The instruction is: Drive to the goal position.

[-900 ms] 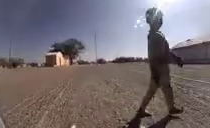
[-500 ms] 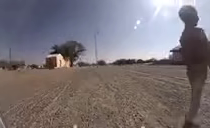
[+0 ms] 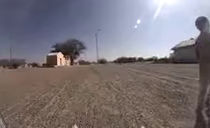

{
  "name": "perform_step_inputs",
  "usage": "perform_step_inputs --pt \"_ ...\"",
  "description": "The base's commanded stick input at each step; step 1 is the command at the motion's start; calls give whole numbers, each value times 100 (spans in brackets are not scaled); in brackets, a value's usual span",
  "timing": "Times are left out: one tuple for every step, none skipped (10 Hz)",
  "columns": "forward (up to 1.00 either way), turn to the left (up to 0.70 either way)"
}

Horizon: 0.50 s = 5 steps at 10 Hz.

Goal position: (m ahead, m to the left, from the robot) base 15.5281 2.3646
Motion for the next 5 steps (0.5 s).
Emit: perform_step_inputs --pt "70 0" --pt "70 0" --pt "70 0" --pt "70 0" --pt "70 0"
